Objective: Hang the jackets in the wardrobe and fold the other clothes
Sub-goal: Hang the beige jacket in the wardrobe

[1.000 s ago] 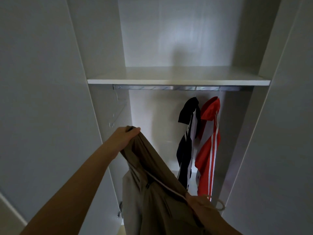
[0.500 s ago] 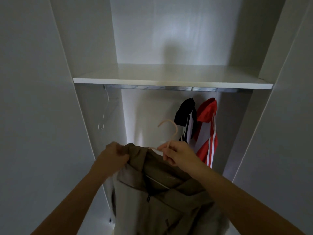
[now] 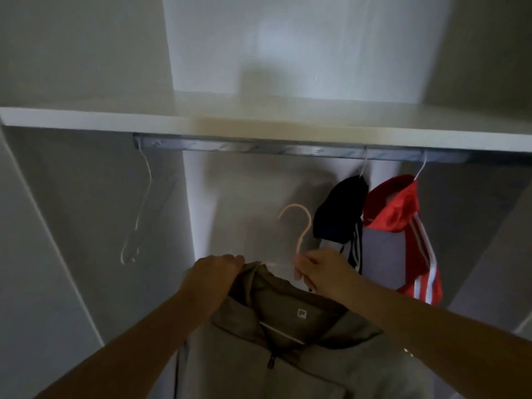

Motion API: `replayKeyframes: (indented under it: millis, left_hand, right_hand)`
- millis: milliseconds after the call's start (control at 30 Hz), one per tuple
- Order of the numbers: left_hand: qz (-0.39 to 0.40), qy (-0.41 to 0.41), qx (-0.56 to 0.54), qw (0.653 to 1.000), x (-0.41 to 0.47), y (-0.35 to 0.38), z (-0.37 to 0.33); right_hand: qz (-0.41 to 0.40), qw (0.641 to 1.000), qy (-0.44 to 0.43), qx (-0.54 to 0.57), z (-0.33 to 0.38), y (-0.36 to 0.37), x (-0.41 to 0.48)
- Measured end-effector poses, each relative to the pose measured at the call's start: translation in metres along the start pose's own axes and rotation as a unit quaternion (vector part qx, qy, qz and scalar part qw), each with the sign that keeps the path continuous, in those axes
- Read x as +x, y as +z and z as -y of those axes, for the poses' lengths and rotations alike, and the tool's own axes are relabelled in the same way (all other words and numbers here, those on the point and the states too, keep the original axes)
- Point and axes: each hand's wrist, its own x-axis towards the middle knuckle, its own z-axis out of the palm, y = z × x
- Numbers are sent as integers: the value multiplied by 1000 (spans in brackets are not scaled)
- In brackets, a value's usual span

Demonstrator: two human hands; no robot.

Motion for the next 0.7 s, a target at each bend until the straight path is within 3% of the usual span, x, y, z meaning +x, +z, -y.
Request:
replayKeyframes:
  millis: [67, 133, 200, 333, 500, 567, 700]
  left_hand:
    - [-39, 2, -56, 998, 31, 15, 12]
    - [-108, -40, -185, 976, 58, 26, 16]
    - [-136, -142, -364, 911, 81, 29, 14]
    - [-72, -278, -627, 724, 117, 35, 6]
    - [-83, -283, -725, 622, 150, 29, 11]
    - [-91, -258, -749, 603, 153, 28, 12]
    - [-124, -214, -732, 635, 151, 37, 17]
  right_hand:
    - [-29, 999, 1, 20, -1, -1, 31]
    - [-77, 997, -10, 17, 7, -11, 59]
    - [-142, 989, -30, 1, 20, -29, 83]
    - [-217, 975, -41, -17, 46, -63, 122]
    - [-262, 960, -9, -95, 63, -82, 165]
    - [-257, 958, 9, -123, 63, -83, 180]
    - [-248, 964, 33, -87, 53, -76, 198]
